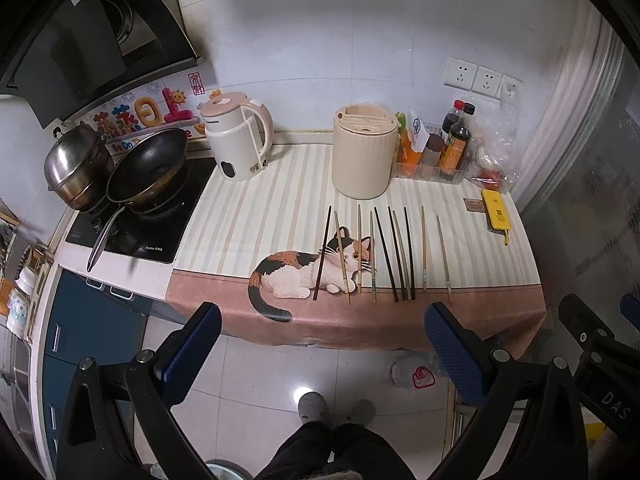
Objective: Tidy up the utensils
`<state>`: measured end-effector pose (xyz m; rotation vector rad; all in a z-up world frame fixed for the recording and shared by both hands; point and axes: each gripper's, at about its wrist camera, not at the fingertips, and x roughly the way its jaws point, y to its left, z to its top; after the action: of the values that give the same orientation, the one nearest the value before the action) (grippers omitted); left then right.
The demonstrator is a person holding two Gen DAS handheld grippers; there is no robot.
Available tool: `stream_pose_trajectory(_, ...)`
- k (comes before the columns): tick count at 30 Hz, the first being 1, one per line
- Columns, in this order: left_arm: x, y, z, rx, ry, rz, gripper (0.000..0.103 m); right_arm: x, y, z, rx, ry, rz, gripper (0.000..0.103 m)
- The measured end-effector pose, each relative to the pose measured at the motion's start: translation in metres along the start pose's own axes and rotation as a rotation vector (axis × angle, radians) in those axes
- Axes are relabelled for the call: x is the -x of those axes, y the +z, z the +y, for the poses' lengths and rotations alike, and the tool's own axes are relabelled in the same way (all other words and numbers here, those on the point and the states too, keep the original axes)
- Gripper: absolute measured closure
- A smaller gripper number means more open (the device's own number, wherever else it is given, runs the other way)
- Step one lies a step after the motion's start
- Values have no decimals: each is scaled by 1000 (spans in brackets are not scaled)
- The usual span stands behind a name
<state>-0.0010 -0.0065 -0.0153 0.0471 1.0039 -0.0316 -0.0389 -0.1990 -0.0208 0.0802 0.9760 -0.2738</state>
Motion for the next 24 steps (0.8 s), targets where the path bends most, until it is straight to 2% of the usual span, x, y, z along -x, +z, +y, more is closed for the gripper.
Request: stream_pose_trajectory(24, 1, 3, 2, 0, 2, 3, 0, 1, 3, 2, 4, 5, -1, 0)
